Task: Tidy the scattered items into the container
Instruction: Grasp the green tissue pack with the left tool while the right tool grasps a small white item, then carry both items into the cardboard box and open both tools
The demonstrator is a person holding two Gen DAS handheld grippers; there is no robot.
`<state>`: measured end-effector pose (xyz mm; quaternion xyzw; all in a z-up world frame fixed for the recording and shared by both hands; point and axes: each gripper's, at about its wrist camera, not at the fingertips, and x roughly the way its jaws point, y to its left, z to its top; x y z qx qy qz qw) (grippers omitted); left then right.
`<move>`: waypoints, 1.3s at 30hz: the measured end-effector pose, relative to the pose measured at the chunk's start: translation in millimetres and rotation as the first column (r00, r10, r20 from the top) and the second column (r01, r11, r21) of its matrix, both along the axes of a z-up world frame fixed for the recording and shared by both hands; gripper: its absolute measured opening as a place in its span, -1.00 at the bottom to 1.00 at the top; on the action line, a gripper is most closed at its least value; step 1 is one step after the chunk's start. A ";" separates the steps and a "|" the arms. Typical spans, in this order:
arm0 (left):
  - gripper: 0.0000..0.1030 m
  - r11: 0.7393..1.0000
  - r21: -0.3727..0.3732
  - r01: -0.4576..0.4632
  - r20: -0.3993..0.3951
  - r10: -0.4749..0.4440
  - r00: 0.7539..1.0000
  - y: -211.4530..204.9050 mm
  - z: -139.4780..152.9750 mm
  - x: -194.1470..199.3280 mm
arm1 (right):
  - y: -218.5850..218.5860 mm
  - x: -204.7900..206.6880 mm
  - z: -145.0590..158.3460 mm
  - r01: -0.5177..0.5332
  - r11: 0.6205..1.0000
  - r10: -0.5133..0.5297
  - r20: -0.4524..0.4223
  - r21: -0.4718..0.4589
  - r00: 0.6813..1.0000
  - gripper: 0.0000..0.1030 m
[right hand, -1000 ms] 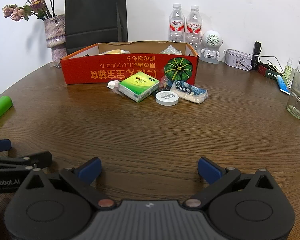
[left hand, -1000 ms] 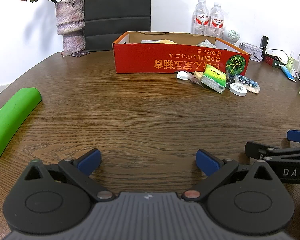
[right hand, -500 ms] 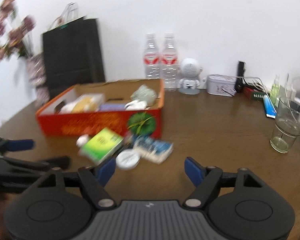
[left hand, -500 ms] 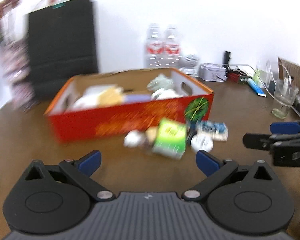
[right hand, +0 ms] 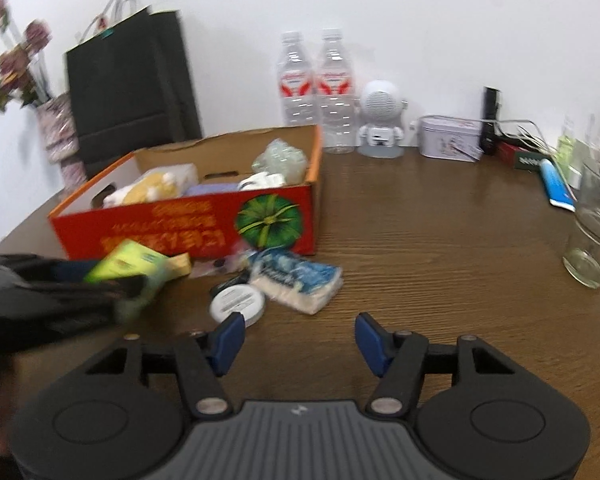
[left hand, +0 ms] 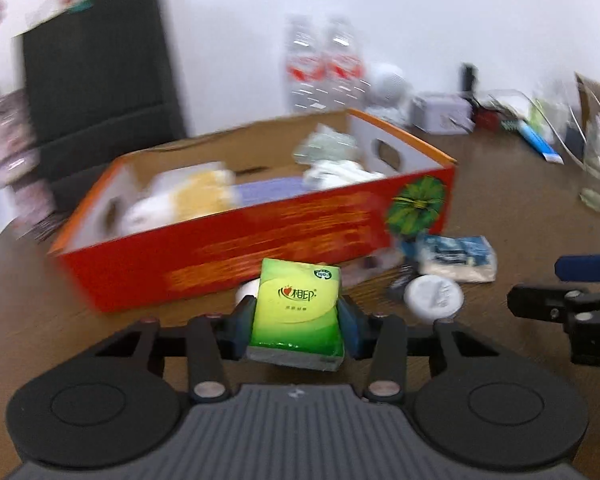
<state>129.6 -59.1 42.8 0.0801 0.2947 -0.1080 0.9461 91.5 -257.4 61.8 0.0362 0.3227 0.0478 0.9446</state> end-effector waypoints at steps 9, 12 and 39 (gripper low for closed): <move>-0.13 0.957 -0.201 -0.210 0.008 0.216 0.976 98.6 15.3 -17.4 | 81.3 31.7 0.6 -0.263 0.964 0.263 -0.007 0.029 0.965 0.09; -0.13 0.949 -0.205 -0.238 0.010 0.245 0.970 104.0 5.7 -12.9 | 111.7 58.9 -7.8 -0.312 0.950 0.312 -0.035 0.014 0.949 -0.22; -0.14 0.955 -0.291 -0.052 0.019 0.060 0.998 65.8 100.5 20.8 | 61.1 26.4 106.5 -0.128 0.992 0.125 0.212 0.000 0.969 -0.86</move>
